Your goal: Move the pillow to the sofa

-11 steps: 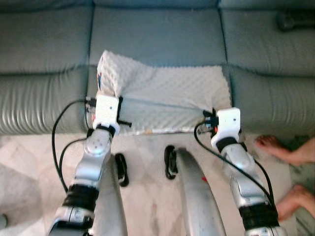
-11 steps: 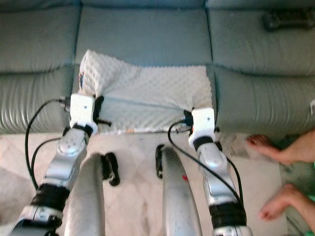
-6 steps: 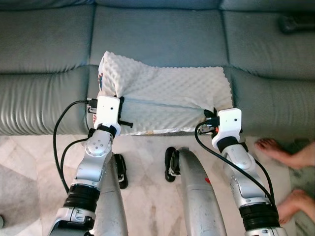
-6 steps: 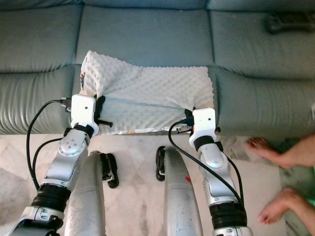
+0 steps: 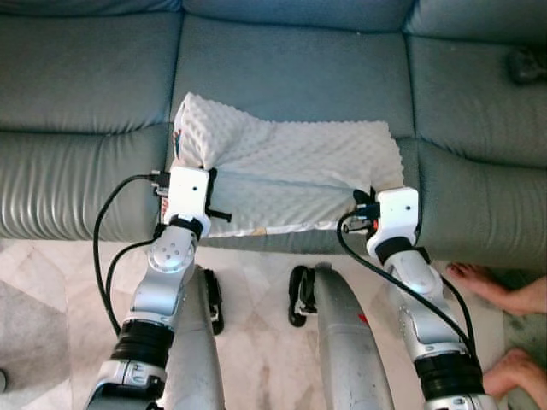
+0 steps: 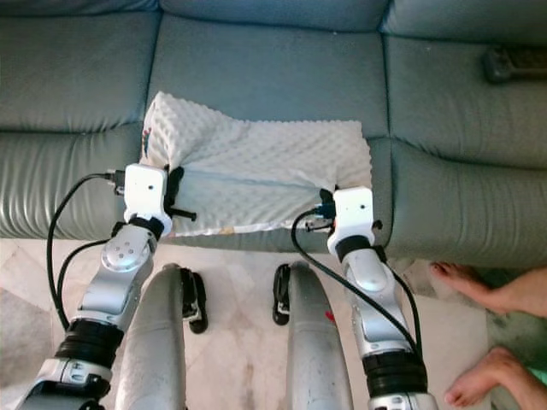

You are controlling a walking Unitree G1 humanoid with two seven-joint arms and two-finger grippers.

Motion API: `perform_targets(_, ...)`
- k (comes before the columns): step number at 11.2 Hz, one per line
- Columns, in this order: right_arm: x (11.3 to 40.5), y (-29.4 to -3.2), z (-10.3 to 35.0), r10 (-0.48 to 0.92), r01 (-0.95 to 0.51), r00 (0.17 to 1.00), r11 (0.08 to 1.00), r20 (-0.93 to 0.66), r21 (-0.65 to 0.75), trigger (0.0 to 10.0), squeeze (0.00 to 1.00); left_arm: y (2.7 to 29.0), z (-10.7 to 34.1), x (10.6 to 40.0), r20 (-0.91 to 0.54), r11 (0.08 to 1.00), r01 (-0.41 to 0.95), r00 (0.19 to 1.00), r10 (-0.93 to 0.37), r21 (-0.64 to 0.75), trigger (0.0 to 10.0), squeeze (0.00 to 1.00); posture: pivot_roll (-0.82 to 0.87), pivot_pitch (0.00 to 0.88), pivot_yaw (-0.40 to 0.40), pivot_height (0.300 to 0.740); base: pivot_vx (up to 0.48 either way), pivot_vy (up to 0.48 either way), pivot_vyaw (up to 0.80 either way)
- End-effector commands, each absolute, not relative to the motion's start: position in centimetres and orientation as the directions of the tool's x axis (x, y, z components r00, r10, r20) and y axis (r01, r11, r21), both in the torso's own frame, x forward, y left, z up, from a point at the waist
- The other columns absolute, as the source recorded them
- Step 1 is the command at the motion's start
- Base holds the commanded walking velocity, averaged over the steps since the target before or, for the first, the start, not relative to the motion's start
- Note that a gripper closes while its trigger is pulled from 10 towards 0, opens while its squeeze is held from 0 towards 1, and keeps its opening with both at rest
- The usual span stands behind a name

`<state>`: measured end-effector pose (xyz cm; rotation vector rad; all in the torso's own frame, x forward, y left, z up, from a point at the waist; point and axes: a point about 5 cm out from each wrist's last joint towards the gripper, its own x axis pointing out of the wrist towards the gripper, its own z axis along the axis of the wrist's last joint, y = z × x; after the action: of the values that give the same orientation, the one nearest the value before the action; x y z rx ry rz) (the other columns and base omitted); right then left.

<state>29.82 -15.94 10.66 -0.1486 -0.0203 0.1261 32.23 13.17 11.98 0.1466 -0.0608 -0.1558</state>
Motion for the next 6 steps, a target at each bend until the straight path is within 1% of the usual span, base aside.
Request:
perform_targets(1, 29.4, -15.9, 9.5, 0.105, -0.109, 0.994, 0.980, -0.032, -0.165, 10.0, 0.00, 13.0, 10.6, 31.5, -0.001, 0.973, 0.175, 0.984, -0.176, 0.148, 10.0, 0.00, -0.07, 0.512, -0.003, 0.651, 0.274, 0.000, 0.00)
perform_targets(3, 29.5, -16.0, 9.1, 0.055, -0.065, 0.997, 0.982, -0.060, -0.176, 10.0, 0.00, 12.3, 10.1, 31.3, -0.033, 0.965, 0.225, 0.974, -0.222, 0.134, 10.0, 0.00, -0.07, 0.514, -0.002, 0.651, 0.000, 0.000, 0.00)
perform_targets(4, 29.5, -16.5, 8.9, 0.010, -0.024, 0.998, 0.980, -0.069, -0.198, 10.0, 0.00, 11.6, 9.5, 31.3, -0.065, 0.957, 0.266, 0.964, -0.260, 0.116, 10.0, 0.00, -0.07, 0.526, -0.002, 0.651, 0.000, 0.000, 0.00)
perform_targets(5, 29.6, -16.8, 9.0, -0.010, -0.004, 0.997, 0.982, -0.073, -0.191, 10.0, 0.00, 11.4, 9.3, 31.3, -0.072, 0.954, 0.281, 0.959, -0.275, 0.104, 10.0, 0.00, -0.07, 0.535, 0.000, 0.651, 0.000, 0.000, 0.00)
perform_targets(6, 29.7, -17.6, 9.1, -0.060, 0.044, 0.995, 0.978, -0.074, -0.205, 10.0, 0.00, 10.5, 9.1, 31.6, -0.077, 0.945, 0.312, 0.949, -0.305, 0.103, 10.0, 0.00, -0.07, 0.546, 0.002, 0.651, 0.000, 0.000, 0.00)
